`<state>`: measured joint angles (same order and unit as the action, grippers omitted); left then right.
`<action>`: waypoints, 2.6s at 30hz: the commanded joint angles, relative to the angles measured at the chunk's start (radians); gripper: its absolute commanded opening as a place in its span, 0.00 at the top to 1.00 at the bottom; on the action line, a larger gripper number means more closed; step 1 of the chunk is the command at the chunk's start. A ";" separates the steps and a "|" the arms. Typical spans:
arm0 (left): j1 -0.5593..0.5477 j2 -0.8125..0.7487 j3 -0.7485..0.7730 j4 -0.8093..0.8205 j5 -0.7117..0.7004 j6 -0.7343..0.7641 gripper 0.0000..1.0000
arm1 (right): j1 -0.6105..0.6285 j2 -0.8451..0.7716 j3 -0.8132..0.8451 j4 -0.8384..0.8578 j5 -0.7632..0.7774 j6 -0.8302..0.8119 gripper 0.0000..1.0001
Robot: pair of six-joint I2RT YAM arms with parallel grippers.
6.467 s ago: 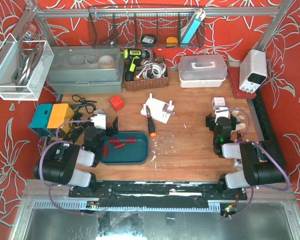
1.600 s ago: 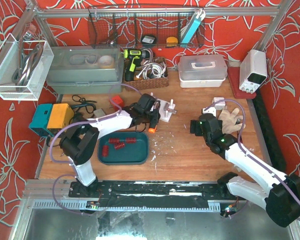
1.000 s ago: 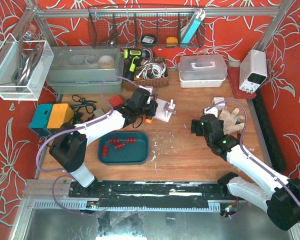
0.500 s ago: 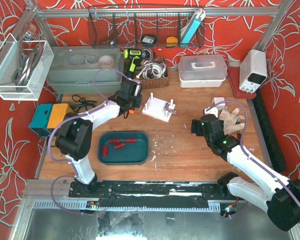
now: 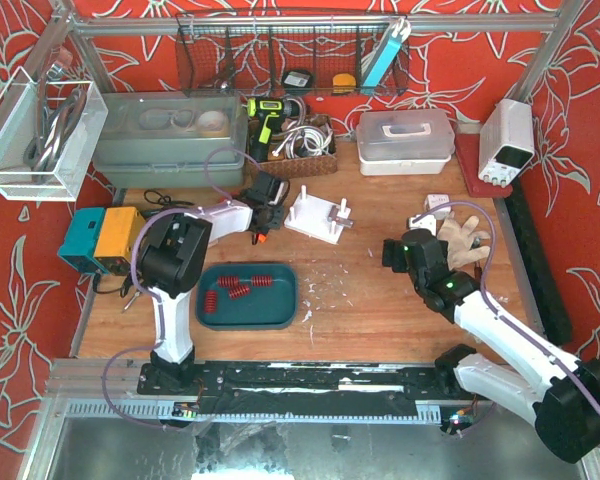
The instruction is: Install the large spring
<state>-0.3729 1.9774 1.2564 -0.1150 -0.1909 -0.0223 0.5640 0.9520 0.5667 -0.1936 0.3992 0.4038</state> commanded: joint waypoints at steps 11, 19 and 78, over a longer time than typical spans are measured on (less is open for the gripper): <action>0.005 -0.106 0.048 -0.043 -0.022 -0.074 0.37 | 0.009 -0.076 -0.047 0.051 -0.011 0.002 0.01; -0.020 -0.407 -0.168 0.089 0.208 -0.211 0.00 | 0.008 -0.045 -0.071 0.123 -0.132 -0.045 0.04; -0.196 -1.123 -0.934 0.593 0.238 -0.274 0.00 | -0.138 1.069 0.817 -0.216 -0.715 -1.068 0.56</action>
<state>-0.5632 0.8593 0.3126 0.4541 0.0494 -0.3103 0.4210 1.9923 1.3495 -0.3752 -0.2981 -0.6422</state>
